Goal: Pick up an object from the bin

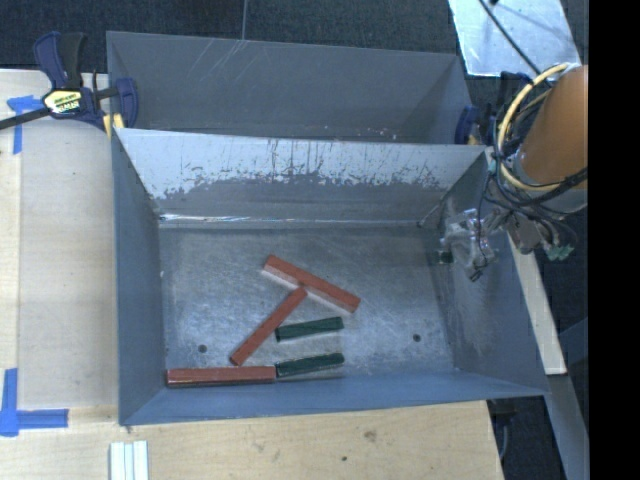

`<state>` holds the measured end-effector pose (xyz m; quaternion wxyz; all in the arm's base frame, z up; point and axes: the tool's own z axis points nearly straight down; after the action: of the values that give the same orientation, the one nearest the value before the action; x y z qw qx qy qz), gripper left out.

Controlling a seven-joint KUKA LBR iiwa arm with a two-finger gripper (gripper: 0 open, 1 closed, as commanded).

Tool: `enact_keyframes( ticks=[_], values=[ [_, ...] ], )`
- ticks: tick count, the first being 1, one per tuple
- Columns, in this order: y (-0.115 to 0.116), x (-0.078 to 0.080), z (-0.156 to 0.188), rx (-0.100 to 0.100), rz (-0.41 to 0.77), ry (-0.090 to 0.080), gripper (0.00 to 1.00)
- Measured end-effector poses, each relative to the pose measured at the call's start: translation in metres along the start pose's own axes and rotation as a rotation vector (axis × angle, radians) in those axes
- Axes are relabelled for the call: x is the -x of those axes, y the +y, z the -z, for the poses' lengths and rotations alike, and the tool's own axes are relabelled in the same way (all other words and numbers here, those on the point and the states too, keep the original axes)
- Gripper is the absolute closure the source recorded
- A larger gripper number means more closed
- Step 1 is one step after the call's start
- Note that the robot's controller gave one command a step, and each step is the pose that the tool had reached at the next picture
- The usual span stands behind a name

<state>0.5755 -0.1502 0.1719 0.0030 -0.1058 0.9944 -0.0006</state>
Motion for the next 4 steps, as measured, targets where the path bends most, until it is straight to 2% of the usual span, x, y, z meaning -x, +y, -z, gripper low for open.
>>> enact_keyframes(
  ticks=[4],
  values=[
    [-0.0002, -0.0001, 0.0000, 0.000, -0.003, 0.000, 1.00]
  ],
)
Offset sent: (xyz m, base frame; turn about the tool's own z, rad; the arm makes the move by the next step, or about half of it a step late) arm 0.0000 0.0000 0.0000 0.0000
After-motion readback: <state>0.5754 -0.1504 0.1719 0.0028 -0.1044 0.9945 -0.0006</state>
